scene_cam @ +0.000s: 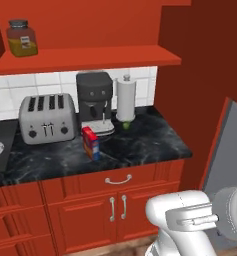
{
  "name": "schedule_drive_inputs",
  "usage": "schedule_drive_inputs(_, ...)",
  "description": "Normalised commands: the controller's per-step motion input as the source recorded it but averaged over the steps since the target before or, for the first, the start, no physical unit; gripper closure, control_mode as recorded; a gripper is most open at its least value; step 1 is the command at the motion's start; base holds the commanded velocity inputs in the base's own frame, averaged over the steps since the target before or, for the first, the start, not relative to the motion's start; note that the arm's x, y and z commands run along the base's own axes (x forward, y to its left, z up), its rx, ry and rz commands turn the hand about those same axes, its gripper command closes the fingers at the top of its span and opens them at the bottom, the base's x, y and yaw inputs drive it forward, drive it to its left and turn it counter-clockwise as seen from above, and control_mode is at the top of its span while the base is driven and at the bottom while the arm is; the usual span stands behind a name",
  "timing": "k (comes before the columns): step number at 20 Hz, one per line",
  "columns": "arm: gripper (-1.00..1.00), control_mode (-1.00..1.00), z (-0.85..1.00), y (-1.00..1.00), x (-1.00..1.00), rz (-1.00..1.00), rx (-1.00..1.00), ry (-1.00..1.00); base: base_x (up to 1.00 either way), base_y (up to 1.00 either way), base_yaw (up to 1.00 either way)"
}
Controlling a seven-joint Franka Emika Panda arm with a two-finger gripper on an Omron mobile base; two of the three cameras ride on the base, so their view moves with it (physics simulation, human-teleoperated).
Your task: Pick the honey bottle and boxed food from the counter and place them in the cabinets closest to them.
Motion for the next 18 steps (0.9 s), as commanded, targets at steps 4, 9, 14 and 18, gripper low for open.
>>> schedule_drive_inputs(4,-1.00,1.00,0.00,0.00,0.00,0.00,0.00,0.00,0.64,0.00,0.00)
schedule_drive_inputs(9,-1.00,1.00,0.00,0.00,0.00,0.00,0.00,0.00,0.61,0.00,0.00)
schedule_drive_inputs(14,-1.00,1.00,0.00,0.00,0.00,0.00,0.00,0.00,0.53,0.00,0.00)
schedule_drive_inputs(18,-1.00,1.00,0.00,0.00,0.00,0.00,0.00,0.00,0.16,0.00,0.00)
